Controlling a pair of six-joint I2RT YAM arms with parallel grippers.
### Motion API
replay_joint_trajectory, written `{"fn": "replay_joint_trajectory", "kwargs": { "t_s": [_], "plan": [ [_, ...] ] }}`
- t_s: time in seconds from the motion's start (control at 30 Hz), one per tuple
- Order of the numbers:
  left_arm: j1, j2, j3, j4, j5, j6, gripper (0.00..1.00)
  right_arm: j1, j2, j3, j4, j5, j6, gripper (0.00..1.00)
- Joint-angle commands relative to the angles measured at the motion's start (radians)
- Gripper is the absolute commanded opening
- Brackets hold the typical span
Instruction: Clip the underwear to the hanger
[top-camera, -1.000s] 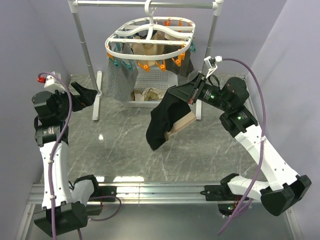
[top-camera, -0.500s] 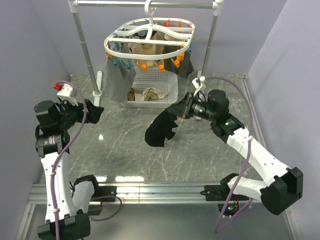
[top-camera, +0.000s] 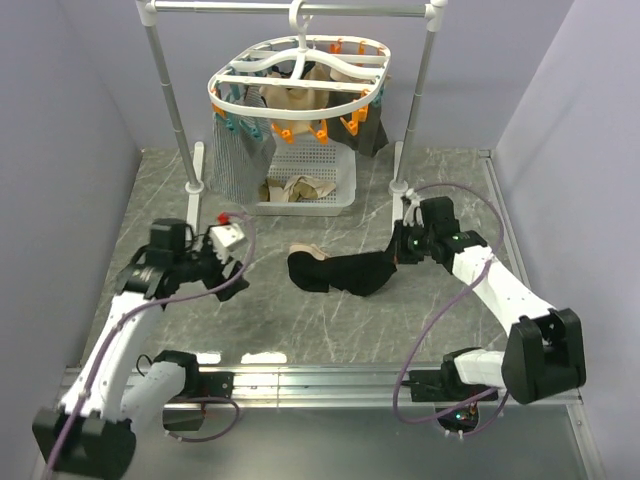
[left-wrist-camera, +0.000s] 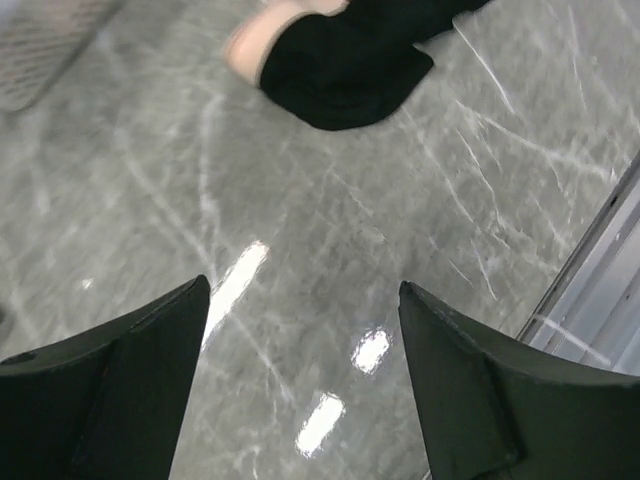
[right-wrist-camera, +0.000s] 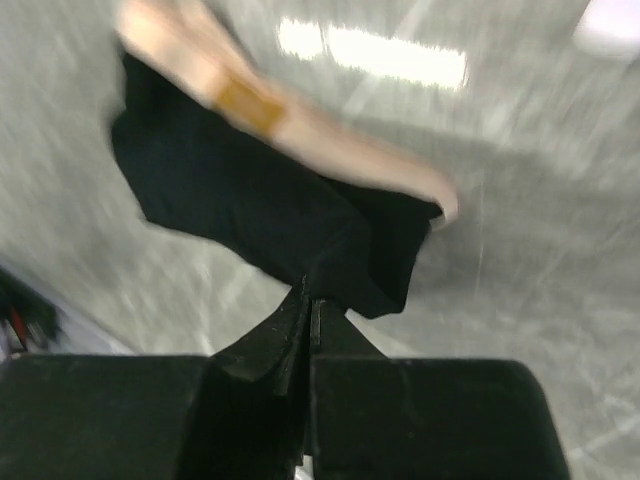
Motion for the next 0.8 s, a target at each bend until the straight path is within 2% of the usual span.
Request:
{"fn": "replay_joint_trajectory", "kwargs": {
  "t_s": [0.0,0.1,0.27,0.37,0.4,0.47,0.5,0.57,0.77],
  "plan": [
    [-0.105,0.127,-0.001,0.148,-0.095,0.019,0.81,0.010,0.060,0.041,-0.193,-0.091,-0.183,0.00],
    [-0.179,0.243,0.025,0.245,-0.132,-0.040,0.76,0.016,0.138,0.090,-0.344,-0.147,-0.337,0.00],
    [-0.277,0.411,0.087,0.343,-0.186,-0.178,0.69,0.028,0.237,0.167,-0.531,-0.098,-0.507,0.00],
    [-0.304,0.518,0.144,0.372,-0.221,-0.267,0.69,0.042,0.259,0.193,-0.579,-0.044,-0.584,0.00],
    [-0.306,0.566,0.169,0.380,-0.229,-0.292,0.70,0.056,0.267,0.193,-0.605,-0.005,-0.601,0.17],
    [-0.306,0.613,0.197,0.402,-0.244,-0.356,0.72,0.050,0.294,0.201,-0.629,0.011,-0.621,0.43],
    [-0.308,0.653,0.223,0.408,-0.247,-0.376,0.73,0.030,0.294,0.201,-0.632,0.016,-0.620,0.60],
    [-0.306,0.692,0.258,0.418,-0.247,-0.427,0.74,0.002,0.270,0.209,-0.599,0.023,-0.565,0.68],
    [-0.309,0.822,0.338,0.438,-0.221,-0.498,0.74,-0.122,0.270,0.252,-0.469,0.000,-0.373,0.66]
  ]
}}
